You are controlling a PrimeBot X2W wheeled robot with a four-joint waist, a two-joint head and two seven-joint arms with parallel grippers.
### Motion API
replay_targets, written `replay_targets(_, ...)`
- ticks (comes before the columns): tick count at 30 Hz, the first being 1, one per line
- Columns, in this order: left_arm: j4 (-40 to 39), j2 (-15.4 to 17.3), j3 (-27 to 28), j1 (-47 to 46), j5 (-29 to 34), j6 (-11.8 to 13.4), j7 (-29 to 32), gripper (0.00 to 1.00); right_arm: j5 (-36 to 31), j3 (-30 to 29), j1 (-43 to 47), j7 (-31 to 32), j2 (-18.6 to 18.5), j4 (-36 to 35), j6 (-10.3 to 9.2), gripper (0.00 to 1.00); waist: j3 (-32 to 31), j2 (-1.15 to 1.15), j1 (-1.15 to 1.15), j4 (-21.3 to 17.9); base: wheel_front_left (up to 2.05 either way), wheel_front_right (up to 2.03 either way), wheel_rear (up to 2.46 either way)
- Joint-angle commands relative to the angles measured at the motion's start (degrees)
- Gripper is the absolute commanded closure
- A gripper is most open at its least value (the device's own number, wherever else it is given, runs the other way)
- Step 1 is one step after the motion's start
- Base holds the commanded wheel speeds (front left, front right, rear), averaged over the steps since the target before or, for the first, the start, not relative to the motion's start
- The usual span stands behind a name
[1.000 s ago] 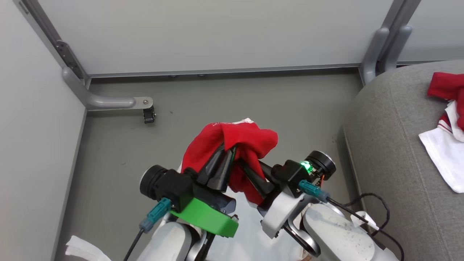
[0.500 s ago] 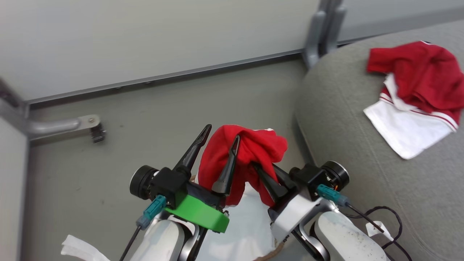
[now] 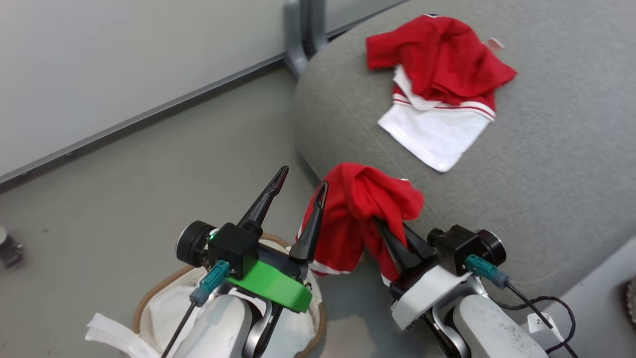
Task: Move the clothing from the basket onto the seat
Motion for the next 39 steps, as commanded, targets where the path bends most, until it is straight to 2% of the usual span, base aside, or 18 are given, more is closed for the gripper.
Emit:
replay_targets(1,0.27,0.28,0.11,-1.05,0.62,-0.26,0.04,0.0,-0.14,-0.34,0.16,-0.13,0.02,-0.46,-0.06,1.0,1.84,0.0,0.0,-5.83,0.0,0.0,0.0)
replay_targets(9,1.11,0.32,-0.66,-2.52,1.79,-0.27,0.04,0.0,-0.95,-6.48,-6.61,-0.13,-2.01,-1.48,-0.07,1.0,5.83,0.0,0.0,-7.21,0.0,0.0,0.0)
replay_targets(17,2.02,1.61,-2.2,-6.21,2.64,-0.27,0.04,0.0,-5.7,-16.08,-18.98,-0.12,-7.59,-0.9,-0.07,1.0,12.76,0.0,0.0,-4.38,0.0,0.0,0.0)
replay_targets(29,2.63,3.22,-4.2,-12.02,3.77,-0.28,0.04,0.0,-12.46,-30.83,-33.83,-0.12,-12.71,9.0,-0.07,1.0,23.66,0.0,0.0,2.73,0.0,0.0,0.0)
replay_targets(35,1.99,2.95,-4.81,-14.86,4.39,-0.27,0.04,0.0,-14.91,-35.47,-38.39,-0.12,-13.56,16.05,-0.07,1.0,28.76,0.0,0.0,6.95,0.0,0.0,0.0)
replay_targets(39,1.08,2.55,-4.63,-16.22,4.67,-0.28,0.04,0.0,-16.75,-36.17,-40.01,-0.12,-13.32,20.1,-0.07,1.0,31.56,0.0,0.0,9.26,0.0,0.0,0.0)
